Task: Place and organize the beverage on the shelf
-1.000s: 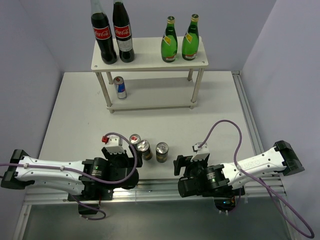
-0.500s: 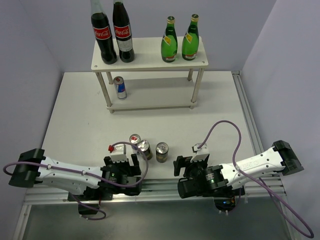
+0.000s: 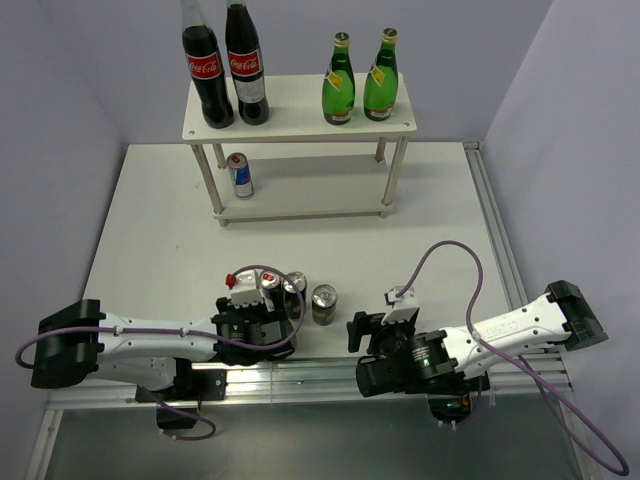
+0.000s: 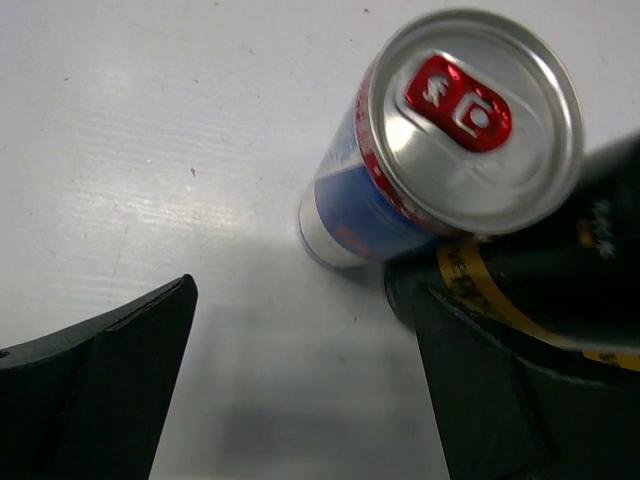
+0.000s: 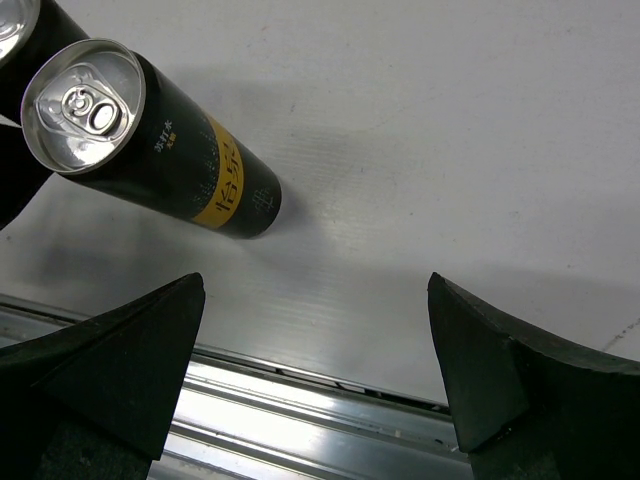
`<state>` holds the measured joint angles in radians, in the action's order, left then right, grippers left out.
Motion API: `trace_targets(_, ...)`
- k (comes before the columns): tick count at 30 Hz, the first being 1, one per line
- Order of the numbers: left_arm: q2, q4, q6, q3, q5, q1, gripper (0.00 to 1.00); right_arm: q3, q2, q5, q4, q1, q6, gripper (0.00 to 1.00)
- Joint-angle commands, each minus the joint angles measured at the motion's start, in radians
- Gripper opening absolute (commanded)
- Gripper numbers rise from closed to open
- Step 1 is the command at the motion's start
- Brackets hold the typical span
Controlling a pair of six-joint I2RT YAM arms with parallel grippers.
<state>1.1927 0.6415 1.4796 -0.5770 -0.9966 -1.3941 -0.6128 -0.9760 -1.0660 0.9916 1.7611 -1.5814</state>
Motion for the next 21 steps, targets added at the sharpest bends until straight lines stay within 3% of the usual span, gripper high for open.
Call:
trace_targets(1, -0.022, -0.156, -0.129, 0.041, -0.004, 0.061, 0.96, 0.012, 0.016, -0.048, 0.002, 0.009, -0.026, 0.99)
trace_targets(8, -0.022, -0.367, -0.329, 0.086, 0.045, 0.184, 0.96, 0.008, 0.008, -0.049, 0.005, 0.009, -0.029, 0.99)
trace_targets(21, 0.154, -0.678, -0.51, 0.066, 0.105, 0.265, 0.96, -0.002, -0.02, -0.054, 0.009, 0.009, -0.028, 0.99)
